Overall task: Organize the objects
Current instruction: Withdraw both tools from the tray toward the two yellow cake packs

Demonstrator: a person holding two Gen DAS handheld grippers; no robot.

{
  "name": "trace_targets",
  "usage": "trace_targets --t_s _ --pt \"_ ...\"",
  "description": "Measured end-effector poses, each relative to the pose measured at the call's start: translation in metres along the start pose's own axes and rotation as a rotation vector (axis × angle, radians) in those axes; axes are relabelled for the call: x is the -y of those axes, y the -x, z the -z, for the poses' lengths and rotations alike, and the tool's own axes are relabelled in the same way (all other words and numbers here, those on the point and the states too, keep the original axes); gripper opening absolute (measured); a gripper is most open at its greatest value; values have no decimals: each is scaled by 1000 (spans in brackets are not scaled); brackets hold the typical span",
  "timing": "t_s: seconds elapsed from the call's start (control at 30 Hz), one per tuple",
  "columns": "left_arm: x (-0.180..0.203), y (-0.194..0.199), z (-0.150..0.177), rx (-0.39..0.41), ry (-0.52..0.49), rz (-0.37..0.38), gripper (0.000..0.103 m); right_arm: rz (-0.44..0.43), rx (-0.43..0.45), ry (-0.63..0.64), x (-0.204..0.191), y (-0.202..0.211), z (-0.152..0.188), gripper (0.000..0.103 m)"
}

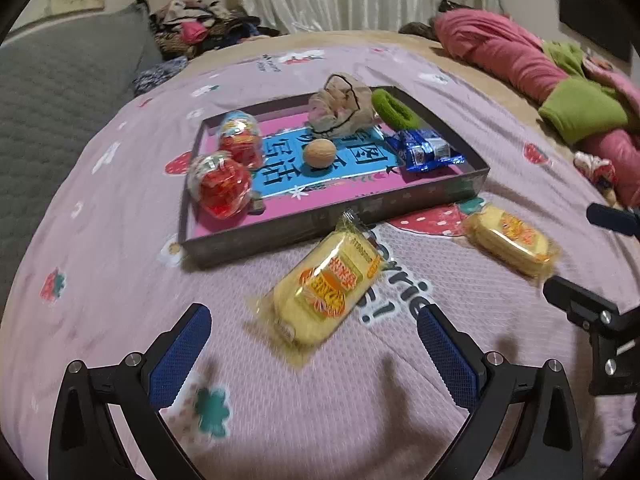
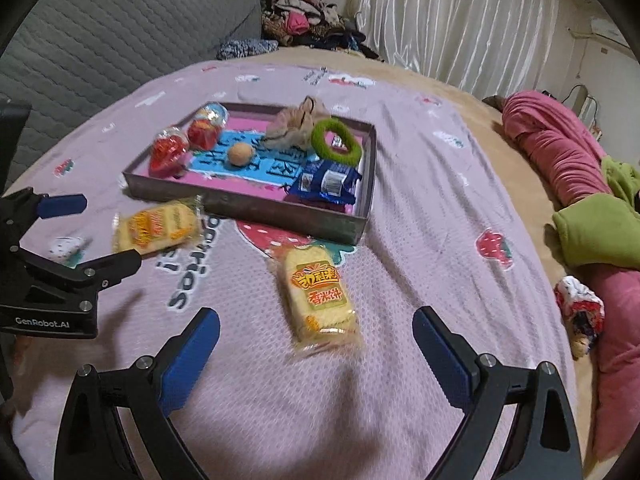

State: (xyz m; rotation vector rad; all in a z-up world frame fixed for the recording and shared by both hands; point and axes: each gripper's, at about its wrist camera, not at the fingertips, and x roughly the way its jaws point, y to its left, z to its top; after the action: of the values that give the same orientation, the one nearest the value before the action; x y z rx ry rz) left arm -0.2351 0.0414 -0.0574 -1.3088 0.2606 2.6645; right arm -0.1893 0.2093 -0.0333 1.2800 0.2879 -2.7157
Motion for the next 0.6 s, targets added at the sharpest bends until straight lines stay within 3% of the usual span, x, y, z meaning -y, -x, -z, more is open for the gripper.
trace_targets --t_s 0.3,0.47,0.6 --pt "5 -43 -10 -31 -61 21 103 -13 -35 0 6 -44 -9 98" --pt "2 -51 -14 -35 -34 47 103 -24 -37 5 3 -56 -11 96" --pt "-2 -60 -14 -49 -6 75 102 -36 -52 5 1 -64 -11 82"
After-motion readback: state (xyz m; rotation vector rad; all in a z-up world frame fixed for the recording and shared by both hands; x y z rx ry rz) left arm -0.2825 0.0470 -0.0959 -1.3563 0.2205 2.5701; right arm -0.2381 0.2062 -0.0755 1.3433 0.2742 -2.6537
